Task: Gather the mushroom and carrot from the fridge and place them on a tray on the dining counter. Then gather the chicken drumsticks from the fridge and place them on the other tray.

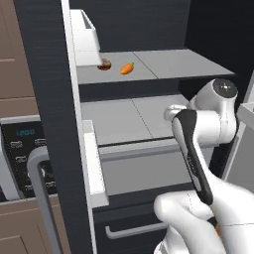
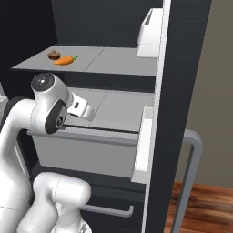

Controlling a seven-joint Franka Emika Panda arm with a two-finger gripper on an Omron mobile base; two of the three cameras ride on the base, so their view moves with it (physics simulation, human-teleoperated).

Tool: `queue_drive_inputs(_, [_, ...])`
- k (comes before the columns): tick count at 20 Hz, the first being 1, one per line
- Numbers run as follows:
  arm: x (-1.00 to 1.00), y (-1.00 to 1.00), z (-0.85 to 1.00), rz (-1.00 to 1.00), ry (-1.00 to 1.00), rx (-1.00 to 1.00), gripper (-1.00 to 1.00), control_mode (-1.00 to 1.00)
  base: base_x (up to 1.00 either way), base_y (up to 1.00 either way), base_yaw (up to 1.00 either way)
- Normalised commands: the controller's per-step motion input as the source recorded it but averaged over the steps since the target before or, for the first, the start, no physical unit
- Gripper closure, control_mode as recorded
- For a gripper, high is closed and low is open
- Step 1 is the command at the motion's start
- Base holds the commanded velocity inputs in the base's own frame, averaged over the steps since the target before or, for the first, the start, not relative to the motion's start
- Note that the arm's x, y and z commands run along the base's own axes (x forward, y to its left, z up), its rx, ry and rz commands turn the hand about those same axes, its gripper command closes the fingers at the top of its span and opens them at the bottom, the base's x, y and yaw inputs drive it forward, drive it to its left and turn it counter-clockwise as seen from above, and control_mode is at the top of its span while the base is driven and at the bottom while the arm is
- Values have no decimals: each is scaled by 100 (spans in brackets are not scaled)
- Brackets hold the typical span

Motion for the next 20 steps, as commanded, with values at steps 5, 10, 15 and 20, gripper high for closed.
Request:
queue_drive_inputs(5, [65,52,79,-2,-4,-5,-100,-100,0,0,0])
queue_drive_inputs(10, [40,61,60,-2,-11,-9,-100,-100,0,0,0])
queue_drive_inputs(15, [33,39,50,0,-9,-4,-100,-100,0,0,0])
queue_drive_inputs(20, [60,24,24,0,0,0,-100,-100,0,0,0])
